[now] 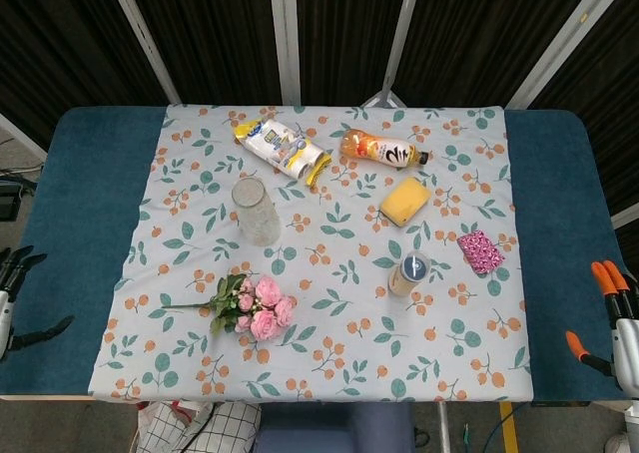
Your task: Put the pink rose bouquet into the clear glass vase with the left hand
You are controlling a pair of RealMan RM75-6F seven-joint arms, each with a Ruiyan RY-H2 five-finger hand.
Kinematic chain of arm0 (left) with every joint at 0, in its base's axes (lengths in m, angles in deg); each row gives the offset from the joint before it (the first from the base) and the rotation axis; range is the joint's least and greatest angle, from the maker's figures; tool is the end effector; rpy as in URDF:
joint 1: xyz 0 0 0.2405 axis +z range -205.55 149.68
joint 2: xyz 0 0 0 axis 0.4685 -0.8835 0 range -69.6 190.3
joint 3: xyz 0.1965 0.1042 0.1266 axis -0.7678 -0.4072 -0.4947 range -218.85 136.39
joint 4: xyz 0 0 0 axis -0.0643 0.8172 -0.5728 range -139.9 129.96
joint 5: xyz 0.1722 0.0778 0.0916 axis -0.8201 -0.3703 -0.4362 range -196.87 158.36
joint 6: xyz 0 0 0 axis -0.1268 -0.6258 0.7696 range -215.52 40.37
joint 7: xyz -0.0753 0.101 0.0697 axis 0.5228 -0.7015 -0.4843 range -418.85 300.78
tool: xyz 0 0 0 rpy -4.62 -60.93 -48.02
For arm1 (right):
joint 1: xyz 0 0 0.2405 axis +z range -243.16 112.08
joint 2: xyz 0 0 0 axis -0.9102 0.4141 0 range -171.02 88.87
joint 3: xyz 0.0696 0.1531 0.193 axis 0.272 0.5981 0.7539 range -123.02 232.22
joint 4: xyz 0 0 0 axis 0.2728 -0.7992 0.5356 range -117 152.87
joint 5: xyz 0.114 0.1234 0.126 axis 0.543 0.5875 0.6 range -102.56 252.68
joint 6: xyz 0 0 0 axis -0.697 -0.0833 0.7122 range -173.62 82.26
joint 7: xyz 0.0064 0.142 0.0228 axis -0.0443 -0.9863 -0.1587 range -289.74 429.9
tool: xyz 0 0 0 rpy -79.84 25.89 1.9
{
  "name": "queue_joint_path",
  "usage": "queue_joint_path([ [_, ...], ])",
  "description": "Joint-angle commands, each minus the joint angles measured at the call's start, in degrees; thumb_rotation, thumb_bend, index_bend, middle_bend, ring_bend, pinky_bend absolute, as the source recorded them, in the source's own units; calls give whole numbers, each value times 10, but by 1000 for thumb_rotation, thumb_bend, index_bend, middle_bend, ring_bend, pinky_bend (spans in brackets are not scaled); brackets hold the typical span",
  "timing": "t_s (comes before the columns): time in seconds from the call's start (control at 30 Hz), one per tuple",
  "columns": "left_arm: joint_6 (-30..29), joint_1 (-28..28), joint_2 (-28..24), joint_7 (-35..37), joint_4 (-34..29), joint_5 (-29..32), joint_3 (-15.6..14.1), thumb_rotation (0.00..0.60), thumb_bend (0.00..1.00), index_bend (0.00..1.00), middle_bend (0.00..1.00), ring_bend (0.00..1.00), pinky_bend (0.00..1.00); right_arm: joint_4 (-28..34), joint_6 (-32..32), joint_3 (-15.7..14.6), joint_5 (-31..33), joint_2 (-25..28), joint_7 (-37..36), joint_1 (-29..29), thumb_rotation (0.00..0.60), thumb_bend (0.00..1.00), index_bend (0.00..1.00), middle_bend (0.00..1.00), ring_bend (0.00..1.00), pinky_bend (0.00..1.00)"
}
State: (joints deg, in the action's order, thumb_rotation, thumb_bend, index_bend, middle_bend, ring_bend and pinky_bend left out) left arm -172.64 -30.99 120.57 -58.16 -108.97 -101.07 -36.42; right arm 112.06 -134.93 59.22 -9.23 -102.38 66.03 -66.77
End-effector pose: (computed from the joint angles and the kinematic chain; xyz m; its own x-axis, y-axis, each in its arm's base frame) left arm -0.2870 0.1756 0.1701 0.2461 -0.0109 0.9692 0.9670 0.0704 -0.2448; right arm -0.3232 -0.1529 0.1874 0.3498 0.0664 0.9345 -0.9335 0.1087 0.3417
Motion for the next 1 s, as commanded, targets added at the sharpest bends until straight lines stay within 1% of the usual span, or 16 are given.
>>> queue_joint_path([
  [0.03,81,-47,-8,-11,-42,21,7,600,163,159,64,0,16,-1,0,0,-1,1,-4,0,600,308,89,72,0,0],
  [0.1,125,-76,-5,-39,-59,38,13,600,163,154,63,0,16,-1,1,0,0,1,-5,0,600,309,89,72,0,0],
  [0.13,137,-84,-3,-49,-63,43,14,600,162,152,63,0,16,-1,1,0,0,2,-5,0,600,309,90,72,0,0],
  [0.2,182,-118,13,-91,-75,65,21,600,156,148,63,0,16,-1,3,1,2,2,-4,1,600,309,90,71,0,0],
  [0.23,192,-126,18,-102,-78,71,22,600,152,145,63,0,16,-1,3,1,3,2,-4,1,600,309,89,72,0,0],
  [0.27,213,-142,30,-124,-84,86,24,600,149,142,63,0,16,0,4,1,3,2,-3,1,600,308,89,72,0,0],
  [0.33,235,-168,54,-176,-93,126,29,600,137,135,62,0,16,0,4,0,3,2,-3,0,600,309,89,72,0,0],
  [0.5,245,-205,100,-282,-105,198,26,600,127,118,62,0,16,1,6,-1,1,2,-2,1,600,309,89,72,0,0],
  [0.67,239,-233,153,-356,-96,257,20,600,127,112,62,0,16,3,7,-2,0,3,-1,2,600,309,90,72,0,0],
  [0.77,236,-249,189,-383,-82,283,18,600,127,111,67,0,16,4,8,-2,1,3,-2,2,600,309,89,72,0,0],
  [0.9,238,-271,236,-403,-55,311,20,600,127,110,72,0,16,3,9,-2,1,3,-3,2,600,308,90,72,0,0],
  [1.0,236,-285,260,-418,-37,323,20,600,127,110,73,0,16,3,9,-2,1,4,-5,2,600,309,90,72,0,0],
])
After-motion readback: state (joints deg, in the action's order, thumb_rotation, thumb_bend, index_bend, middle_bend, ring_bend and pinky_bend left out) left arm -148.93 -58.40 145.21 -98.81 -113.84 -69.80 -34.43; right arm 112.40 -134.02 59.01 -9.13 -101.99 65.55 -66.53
